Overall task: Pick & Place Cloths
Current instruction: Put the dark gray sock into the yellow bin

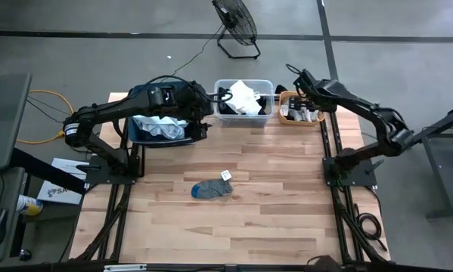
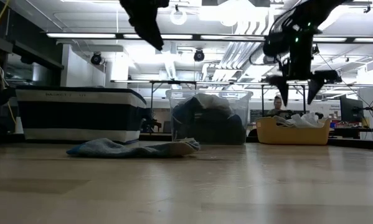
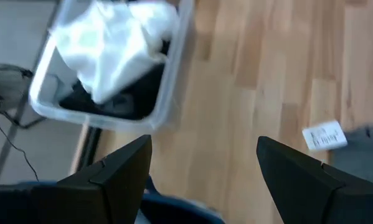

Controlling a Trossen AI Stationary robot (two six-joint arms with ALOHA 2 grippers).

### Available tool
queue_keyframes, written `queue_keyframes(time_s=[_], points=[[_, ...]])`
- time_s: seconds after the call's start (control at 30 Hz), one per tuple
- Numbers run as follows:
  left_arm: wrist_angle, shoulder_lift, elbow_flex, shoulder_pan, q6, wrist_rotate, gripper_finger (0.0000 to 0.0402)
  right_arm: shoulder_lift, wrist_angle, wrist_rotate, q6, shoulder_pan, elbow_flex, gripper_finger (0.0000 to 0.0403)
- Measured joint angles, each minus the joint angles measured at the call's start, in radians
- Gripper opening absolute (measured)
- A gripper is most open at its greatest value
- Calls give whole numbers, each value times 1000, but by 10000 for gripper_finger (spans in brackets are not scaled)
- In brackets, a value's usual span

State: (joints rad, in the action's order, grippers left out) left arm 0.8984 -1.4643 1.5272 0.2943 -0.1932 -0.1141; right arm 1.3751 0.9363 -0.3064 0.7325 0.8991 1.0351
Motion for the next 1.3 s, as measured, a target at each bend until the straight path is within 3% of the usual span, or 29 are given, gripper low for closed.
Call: queue_keyframes(time_s=[0.47, 0.57, 0.77, 0.93, 1.3], points=[[162, -6, 0, -6, -87, 314, 287, -223, -13, 23, -85, -362, 0, 325], [173, -23, 0, -37, -134, 331, 287, -250, -13, 23, -84, -454, 0, 325], [174, -92, 0, -154, -196, 329, 287, -288, -6, 49, -67, -618, 0, 325], [195, -173, 0, -267, -186, 258, 287, -310, -3, 52, -21, -751, 0, 325], [228, -343, 0, -443, 79, 106, 287, -315, 0, 35, 83, -970, 0, 325]])
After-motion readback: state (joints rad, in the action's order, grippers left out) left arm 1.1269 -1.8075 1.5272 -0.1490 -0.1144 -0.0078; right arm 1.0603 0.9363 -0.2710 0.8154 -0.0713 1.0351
